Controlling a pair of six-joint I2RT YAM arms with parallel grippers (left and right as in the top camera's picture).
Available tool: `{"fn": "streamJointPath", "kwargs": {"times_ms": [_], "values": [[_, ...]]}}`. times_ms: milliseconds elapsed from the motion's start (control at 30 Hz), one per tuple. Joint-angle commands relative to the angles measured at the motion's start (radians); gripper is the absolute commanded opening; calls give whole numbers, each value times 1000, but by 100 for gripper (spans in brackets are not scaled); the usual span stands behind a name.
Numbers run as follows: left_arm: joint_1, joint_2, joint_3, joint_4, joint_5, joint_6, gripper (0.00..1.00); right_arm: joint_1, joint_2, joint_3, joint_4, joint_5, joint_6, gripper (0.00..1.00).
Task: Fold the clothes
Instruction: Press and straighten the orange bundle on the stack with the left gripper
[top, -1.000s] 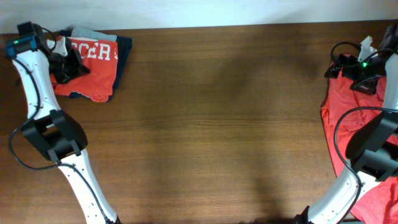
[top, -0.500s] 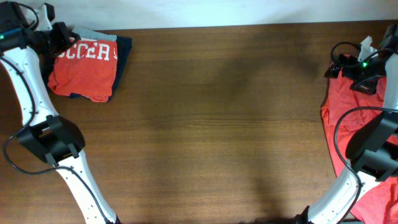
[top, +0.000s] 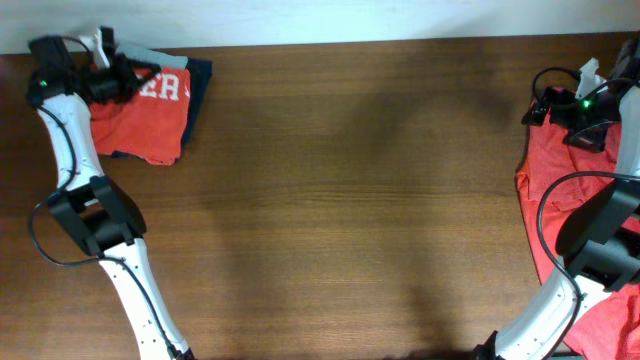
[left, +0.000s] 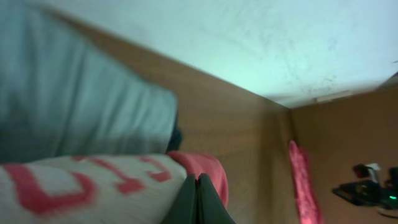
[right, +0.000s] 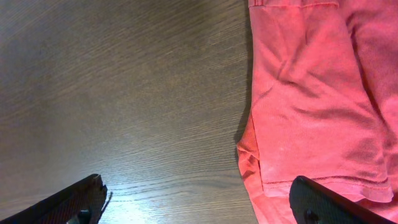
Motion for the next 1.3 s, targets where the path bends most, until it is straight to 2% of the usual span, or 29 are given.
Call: {"fn": "streamJointPath", "kwargs": {"times_ms": [0,167,267,433,567,667,800,867,933,1067,1167,1267], "values": [[4,60,4,5,57,-26,0,0,-11,8,0,9,-6,98],[0,92,4,27,68,-25,0,0,-11,8,0,9,-6,99],[-3,78,22,122,196,-34,0,0,-11,8,0,9,-6,99],[-3,71,166,268,331,-209,0,0,-11,8,0,9,-6,99],[-3,71,330,261,366,-295,0,0,-11,8,0,9,-6,98],[-6,51,333,248,392,-327,0,0,-11,8,0,9,-6,99],[-7,51,328,77,393,-302,0,0,-11,8,0,9,-6,99],[-3,51,328,-69,349,-219,0,0,-11,8,0,9,-6,99],[0,44,330,-227,234,-131,0,0,-11,8,0,9,-6,99],[-2,9,330,-564,-95,114,0,0,-11,8,0,9,-6,99],[-8,-2,330,-685,-264,218,0,0,-11,8,0,9,-6,99],[-9,5,319,-676,-348,238,0,0,-11,8,0,9,-6,99]]}}
